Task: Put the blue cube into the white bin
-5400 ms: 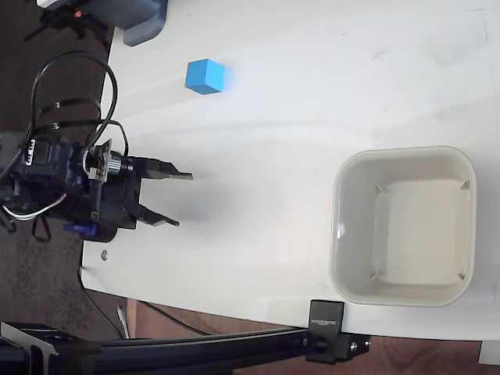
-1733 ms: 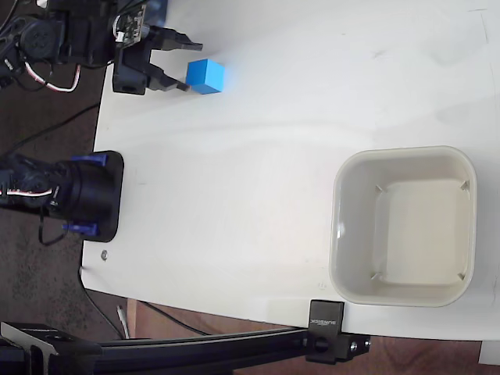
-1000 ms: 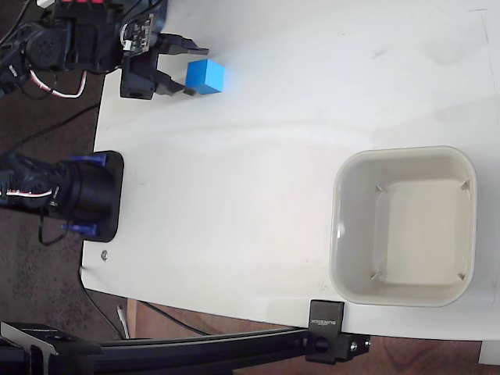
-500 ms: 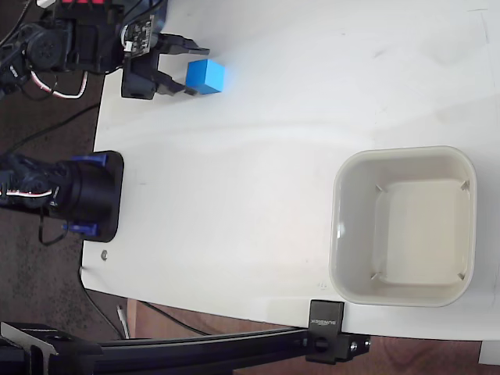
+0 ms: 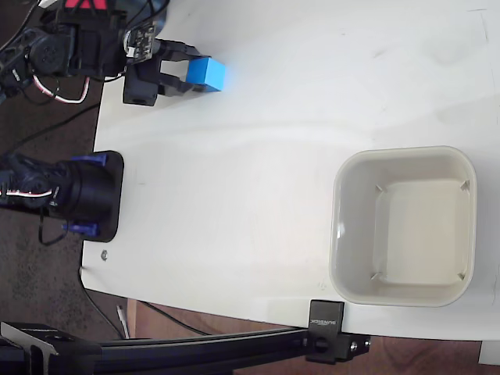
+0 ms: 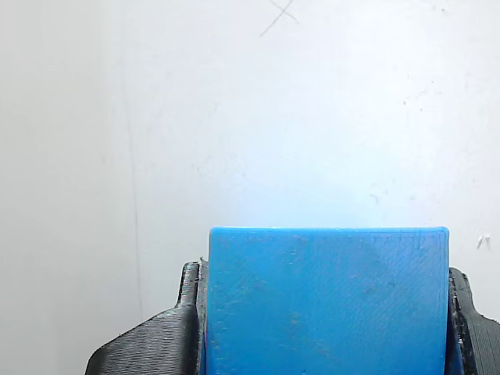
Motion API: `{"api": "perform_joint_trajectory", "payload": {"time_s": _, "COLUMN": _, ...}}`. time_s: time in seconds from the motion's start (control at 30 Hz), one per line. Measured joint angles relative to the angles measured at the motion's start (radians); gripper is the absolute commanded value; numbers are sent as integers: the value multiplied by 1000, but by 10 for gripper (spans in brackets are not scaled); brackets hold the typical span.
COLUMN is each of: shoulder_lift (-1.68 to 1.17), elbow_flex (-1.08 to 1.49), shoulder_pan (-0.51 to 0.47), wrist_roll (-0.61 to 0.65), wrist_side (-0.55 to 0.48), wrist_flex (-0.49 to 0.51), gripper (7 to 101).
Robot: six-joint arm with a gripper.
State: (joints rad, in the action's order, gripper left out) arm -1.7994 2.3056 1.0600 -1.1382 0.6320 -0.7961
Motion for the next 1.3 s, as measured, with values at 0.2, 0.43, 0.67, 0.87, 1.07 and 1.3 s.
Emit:
{"api": "perform_joint_trajectory", "payload": {"time_s": 0.2, "shoulder_lift": 2, "elbow_flex": -9, "shoulder_pan": 2, "wrist_roll": 12, "wrist_side": 28, "wrist_flex": -34, "gripper": 328}}
{"api": "perform_joint_trajectory", "payload": {"time_s": 0.43, "shoulder_lift": -14, "elbow_flex": -38, "shoulder_pan": 0, "wrist_roll": 23, "wrist_side": 28, "wrist_flex": -89, "gripper": 290}}
{"api": "perform_joint_trajectory", "payload": {"time_s": 0.67, "shoulder_lift": -89, "elbow_flex": -78, "shoulder_pan": -86, "wrist_roll": 140, "wrist_side": 5, "wrist_flex": -150, "gripper": 280}}
{"api": "perform_joint_trajectory", "payload": {"time_s": 0.87, "shoulder_lift": -166, "elbow_flex": -78, "shoulder_pan": -264, "wrist_roll": 339, "wrist_side": -61, "wrist_flex": -97, "gripper": 280}}
{"api": "perform_joint_trajectory", "payload": {"time_s": 1.07, "shoulder_lift": -169, "elbow_flex": -126, "shoulder_pan": -548, "wrist_roll": 614, "wrist_side": -195, "wrist_flex": -17, "gripper": 282}}
{"api": "perform_joint_trajectory", "payload": {"time_s": 1.3, "shoulder_lift": -81, "elbow_flex": -324, "shoulder_pan": -887, "wrist_roll": 838, "wrist_side": -405, "wrist_flex": -9, "gripper": 280}}
